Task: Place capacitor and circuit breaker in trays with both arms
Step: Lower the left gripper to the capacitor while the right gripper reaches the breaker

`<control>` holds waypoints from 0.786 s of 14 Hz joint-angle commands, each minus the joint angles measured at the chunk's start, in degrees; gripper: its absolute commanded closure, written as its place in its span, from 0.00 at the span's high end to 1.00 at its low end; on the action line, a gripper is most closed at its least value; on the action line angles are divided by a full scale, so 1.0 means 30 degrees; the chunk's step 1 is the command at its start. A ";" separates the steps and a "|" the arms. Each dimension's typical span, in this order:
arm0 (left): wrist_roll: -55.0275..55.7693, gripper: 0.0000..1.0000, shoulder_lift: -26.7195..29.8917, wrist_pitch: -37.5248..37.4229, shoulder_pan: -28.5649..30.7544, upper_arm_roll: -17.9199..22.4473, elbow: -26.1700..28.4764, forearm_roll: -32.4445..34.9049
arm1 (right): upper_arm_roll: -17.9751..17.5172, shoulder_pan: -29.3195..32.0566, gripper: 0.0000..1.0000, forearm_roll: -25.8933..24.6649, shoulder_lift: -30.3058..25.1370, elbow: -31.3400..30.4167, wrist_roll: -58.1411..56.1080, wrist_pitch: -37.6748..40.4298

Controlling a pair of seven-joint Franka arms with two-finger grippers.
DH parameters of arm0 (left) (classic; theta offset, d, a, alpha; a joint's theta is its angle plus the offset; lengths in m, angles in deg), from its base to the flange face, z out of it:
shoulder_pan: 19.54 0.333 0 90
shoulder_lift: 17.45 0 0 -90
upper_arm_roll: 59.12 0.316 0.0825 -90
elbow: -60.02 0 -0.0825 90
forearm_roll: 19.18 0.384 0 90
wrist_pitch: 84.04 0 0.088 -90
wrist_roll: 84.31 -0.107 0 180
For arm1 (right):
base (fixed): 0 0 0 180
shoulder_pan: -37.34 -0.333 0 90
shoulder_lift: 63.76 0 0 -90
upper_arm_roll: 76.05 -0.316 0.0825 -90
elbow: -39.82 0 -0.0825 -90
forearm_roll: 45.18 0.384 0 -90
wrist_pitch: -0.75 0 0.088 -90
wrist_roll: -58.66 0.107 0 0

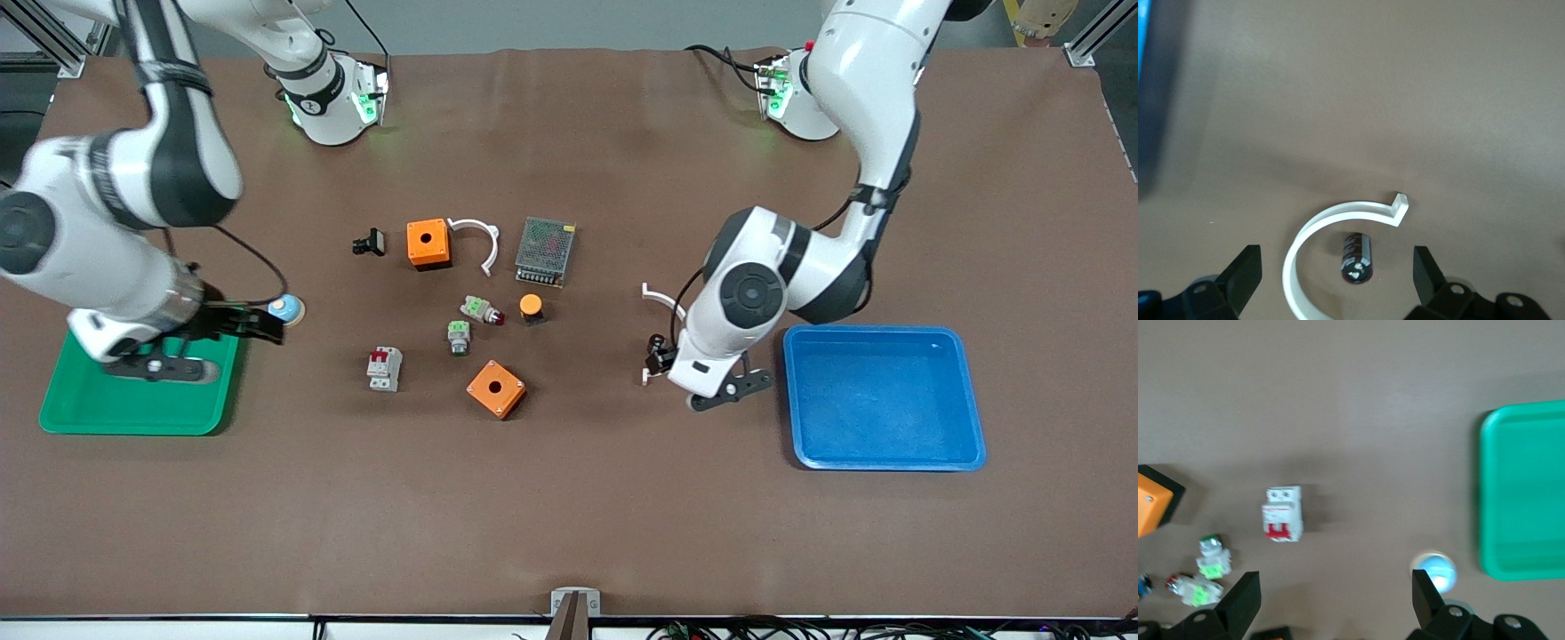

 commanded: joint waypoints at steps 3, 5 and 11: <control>0.0973 1.00 -0.0573 0.1710 -0.0740 0.0108 0.0963 0.0543 | 0.0167 -0.1342 1.00 0.0649 0.0756 -0.3255 0.1759 -0.4844; 0.1237 1.00 -0.0543 0.2559 -0.0943 0.0108 0.1840 0.0543 | 0.0167 -0.2193 1.00 0.0649 0.1516 -0.3961 0.2085 -0.6956; 0.1822 0.96 -0.0543 0.3735 -0.1384 0.0108 0.3250 0.0543 | 0.0197 -0.3191 1.00 0.0620 0.4154 -0.3963 0.2057 -0.9861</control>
